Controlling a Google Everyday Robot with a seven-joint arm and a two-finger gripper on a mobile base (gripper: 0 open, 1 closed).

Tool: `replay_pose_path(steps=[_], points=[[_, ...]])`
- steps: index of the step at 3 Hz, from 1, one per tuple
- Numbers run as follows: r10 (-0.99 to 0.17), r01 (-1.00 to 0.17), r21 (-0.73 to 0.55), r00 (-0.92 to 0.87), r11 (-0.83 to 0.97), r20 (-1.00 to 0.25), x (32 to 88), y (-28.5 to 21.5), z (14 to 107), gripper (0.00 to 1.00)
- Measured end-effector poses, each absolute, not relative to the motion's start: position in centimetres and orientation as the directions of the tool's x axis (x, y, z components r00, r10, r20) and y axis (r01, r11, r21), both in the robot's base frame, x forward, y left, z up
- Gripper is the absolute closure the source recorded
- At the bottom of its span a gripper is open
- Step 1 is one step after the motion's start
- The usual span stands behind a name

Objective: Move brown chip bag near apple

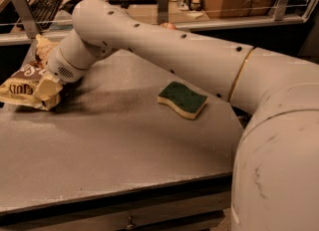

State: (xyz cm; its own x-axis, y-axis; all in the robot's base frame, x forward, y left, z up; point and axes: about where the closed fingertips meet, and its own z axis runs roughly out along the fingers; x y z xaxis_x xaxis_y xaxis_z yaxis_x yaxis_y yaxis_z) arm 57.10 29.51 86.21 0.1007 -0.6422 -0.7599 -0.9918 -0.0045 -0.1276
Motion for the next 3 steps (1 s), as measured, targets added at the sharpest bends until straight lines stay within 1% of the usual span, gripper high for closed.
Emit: replay_pose_path(steps=[2, 3], points=[[-0.657, -0.991, -0.132, 0.107, -0.012, -0.746, 56.8, 29.6, 86.3, 0.07], [-0.666, -0.986, -0.165, 0.136, -0.02, -0.733, 56.6, 29.7, 88.0, 0.0]])
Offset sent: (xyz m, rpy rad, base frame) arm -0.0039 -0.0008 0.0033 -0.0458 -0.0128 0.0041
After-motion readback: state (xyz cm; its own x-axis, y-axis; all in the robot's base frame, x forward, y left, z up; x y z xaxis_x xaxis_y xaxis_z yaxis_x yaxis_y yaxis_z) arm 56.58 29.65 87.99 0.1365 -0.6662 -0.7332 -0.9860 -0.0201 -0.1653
